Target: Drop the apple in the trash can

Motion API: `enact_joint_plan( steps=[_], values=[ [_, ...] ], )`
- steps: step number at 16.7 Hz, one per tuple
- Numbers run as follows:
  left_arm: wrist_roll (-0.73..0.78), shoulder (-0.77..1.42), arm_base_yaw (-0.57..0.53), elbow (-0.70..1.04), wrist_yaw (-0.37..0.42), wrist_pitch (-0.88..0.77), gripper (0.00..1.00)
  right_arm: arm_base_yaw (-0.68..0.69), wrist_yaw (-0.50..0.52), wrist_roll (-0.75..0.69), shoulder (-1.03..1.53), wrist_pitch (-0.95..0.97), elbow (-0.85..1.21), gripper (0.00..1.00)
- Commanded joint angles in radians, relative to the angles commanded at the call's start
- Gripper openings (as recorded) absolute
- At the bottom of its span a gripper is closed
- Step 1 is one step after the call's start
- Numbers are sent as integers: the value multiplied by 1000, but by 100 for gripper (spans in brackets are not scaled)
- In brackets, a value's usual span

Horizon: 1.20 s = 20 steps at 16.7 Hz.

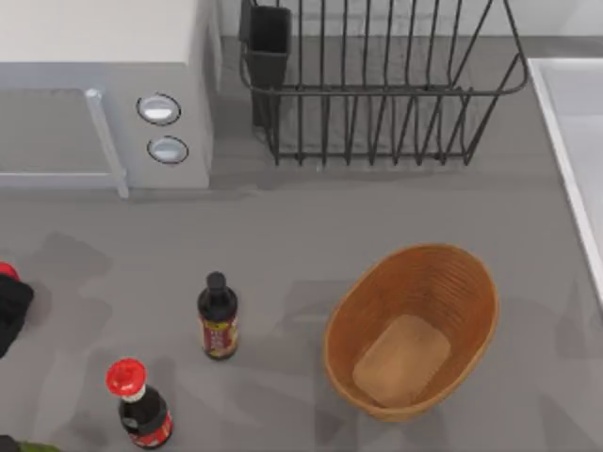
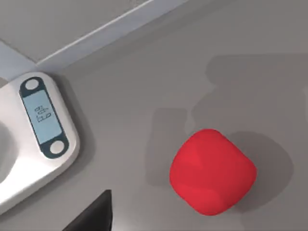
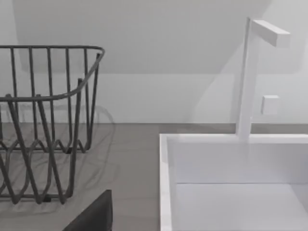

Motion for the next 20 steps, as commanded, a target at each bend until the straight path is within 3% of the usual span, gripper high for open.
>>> enact_joint_plan(
  steps=[11, 20],
  values=[
    [591, 841, 46, 599, -1, -470, 100, 0, 0, 0, 0, 0, 0, 100],
    [670, 959, 58, 690, -11, -532, 100, 0, 0, 0, 0, 0, 0, 100]
  ],
)
